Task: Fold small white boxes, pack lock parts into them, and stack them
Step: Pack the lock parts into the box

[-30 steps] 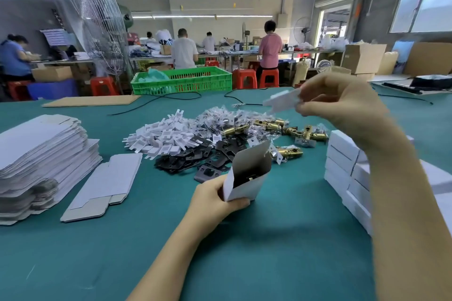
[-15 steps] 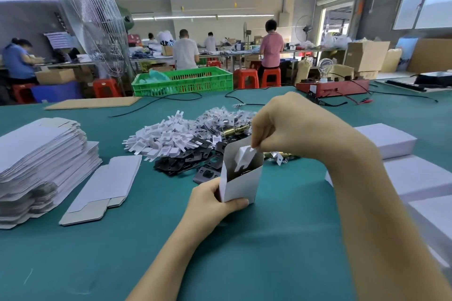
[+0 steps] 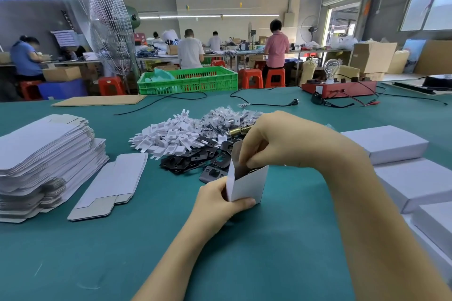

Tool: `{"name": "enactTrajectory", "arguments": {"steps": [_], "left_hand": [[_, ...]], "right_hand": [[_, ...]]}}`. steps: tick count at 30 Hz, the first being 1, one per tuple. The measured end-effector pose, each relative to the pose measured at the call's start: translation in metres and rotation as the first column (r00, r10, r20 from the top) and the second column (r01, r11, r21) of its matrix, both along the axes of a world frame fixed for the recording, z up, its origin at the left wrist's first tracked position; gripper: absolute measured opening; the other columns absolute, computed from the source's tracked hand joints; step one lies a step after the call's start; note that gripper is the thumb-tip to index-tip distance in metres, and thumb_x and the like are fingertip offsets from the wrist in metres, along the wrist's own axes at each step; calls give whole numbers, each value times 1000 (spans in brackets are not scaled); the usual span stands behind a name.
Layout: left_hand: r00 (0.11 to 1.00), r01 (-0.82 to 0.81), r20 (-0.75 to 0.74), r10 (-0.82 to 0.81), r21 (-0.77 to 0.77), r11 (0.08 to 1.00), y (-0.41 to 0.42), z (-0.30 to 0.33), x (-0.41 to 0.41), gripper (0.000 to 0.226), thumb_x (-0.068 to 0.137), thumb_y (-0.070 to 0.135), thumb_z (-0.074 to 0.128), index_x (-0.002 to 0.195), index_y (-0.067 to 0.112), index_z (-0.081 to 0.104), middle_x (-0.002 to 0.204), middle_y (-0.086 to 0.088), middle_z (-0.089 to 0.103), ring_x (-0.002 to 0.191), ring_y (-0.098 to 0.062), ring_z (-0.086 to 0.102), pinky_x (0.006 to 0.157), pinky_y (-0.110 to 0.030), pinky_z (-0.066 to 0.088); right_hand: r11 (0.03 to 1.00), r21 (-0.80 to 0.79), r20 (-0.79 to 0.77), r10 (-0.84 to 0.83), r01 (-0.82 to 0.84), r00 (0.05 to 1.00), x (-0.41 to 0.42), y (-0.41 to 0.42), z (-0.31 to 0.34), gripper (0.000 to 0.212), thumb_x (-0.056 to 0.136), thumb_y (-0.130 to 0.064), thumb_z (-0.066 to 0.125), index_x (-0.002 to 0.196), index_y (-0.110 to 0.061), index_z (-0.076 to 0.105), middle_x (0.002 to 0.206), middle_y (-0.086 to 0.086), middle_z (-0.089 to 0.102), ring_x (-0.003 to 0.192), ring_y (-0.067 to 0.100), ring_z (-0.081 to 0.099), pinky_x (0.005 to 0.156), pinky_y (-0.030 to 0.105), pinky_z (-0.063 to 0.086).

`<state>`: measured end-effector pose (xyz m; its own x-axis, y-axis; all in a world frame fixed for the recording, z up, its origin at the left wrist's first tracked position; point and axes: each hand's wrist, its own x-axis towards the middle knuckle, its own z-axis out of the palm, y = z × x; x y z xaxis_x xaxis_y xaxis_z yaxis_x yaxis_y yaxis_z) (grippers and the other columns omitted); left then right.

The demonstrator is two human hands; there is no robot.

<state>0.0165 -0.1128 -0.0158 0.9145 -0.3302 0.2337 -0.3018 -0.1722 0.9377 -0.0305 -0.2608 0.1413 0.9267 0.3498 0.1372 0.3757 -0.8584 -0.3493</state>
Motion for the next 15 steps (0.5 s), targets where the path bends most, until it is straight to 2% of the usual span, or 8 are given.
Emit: {"name": "enactTrajectory", "arguments": {"steps": [2,5,8,10,12,13,15], "left_hand": [[1000,5,-7,-5,4,1000,1,-1,1,31,71,12,86,80,38,72,83,14,74,73,2,65,63,-11,47],[999,-16,-41,15,-21,1000,1,-2,3,25,64,22,87,82,35,74,84,11,75,74,-3,66,63,-15,49],[986,-116,-138,92,-177,977,3,0,6,28,61,25,85,87,23,74,85,5,76,76,-11,70,62,-20,53],[968,-232,-162,190,-298,926,5,2,9,20,70,13,86,83,20,73,80,6,76,70,-7,70,59,-16,52],[923,-384,-165,347,-373,845,9,4,13,16,75,8,82,79,19,71,74,12,75,64,1,66,57,-11,49],[891,-454,-176,420,-405,794,11,4,15,15,77,9,81,78,20,70,71,16,73,62,4,64,56,-9,48],[816,-572,-235,528,-458,681,17,5,20,17,78,12,80,78,21,66,67,18,71,62,5,61,54,-6,45]], "right_hand": [[999,48,32,13,-14,999,1,-5,2,15,80,-13,71,82,-26,78,68,-20,67,65,-8,60,56,7,43],[987,163,124,-10,-10,992,3,-16,3,12,81,-12,70,80,-22,77,63,-16,68,60,-5,60,57,7,41],[917,393,262,-179,64,948,15,-22,-9,8,85,-15,68,82,-20,74,68,-7,70,59,-1,61,63,17,50],[838,528,268,-316,135,910,29,-22,-24,7,86,-15,66,84,-17,72,71,-1,71,63,8,64,67,26,53],[793,570,216,-395,213,893,46,-18,-45,8,87,-14,63,87,-15,71,74,2,70,70,17,65,70,31,52],[783,572,187,-414,244,891,54,-14,-58,9,87,-12,63,89,-15,71,74,-1,68,71,17,63,68,27,50],[800,534,156,-411,274,898,66,-5,-83,13,87,-11,62,96,-15,70,73,-12,61,70,6,57,64,18,44]]}}
